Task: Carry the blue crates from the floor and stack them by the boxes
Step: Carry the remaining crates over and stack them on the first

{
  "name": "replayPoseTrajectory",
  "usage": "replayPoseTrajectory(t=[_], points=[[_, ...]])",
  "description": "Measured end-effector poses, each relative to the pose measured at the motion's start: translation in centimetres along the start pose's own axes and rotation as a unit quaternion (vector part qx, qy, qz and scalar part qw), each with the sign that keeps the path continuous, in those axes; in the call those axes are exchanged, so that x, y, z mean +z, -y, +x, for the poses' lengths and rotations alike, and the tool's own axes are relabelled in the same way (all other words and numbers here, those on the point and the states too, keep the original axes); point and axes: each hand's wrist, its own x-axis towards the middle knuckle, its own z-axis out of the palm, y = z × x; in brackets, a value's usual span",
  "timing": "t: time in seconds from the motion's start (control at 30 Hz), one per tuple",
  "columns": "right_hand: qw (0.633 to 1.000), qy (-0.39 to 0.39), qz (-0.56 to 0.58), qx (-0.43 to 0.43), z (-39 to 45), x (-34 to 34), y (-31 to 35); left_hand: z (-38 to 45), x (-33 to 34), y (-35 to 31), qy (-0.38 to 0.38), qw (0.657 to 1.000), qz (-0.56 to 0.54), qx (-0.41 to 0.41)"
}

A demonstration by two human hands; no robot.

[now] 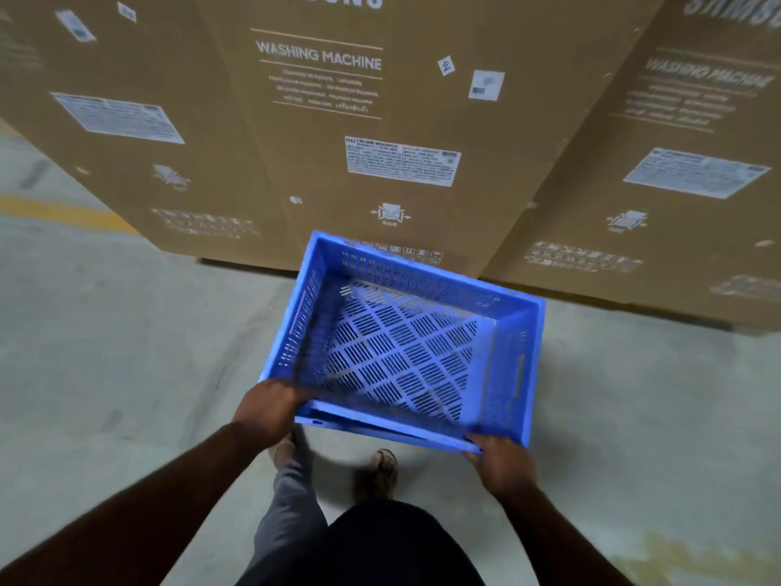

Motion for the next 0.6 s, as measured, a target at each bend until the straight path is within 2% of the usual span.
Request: replayPoseTrajectory(t=[0.03, 0.17, 0.27, 0.43, 0.5, 0.6], points=[[1.0, -0.008, 0.005, 0.009, 0.1, -0.2, -0.1, -0.3, 0.4, -0.5, -0.017, 1.0, -0.016, -0.001], [0.997, -0.063, 0.037, 0.002, 1.5, -1.4, -0.7, 0.1, -0.5, -0.9, 0.005, 0.997, -0.023, -0.071], [0.998, -0.05, 0.031, 0.008, 2.4, -1.7, -1.5, -0.5, -0.9, -1.7, 0.023, 0.999, -0.022, -0.033], [0.999, -0.026, -0.036, -0.003, 2.0, -2.3, 0.0, -1.0, 0.7, -1.0, -0.024, 0.999, -0.039, -0.022], [1.0, -0.022, -0.004, 0.011, 1.2, -1.7, 0.5, -0.6, -0.1, -0.1, -0.028, 0.999, -0.03, -0.016], [0.998, 0.036, 0.045, -0.002, -0.4, 1.2, 0.3, -1.7, 0.2, 0.0, -0.03, 0.999, 0.004, 0.032]])
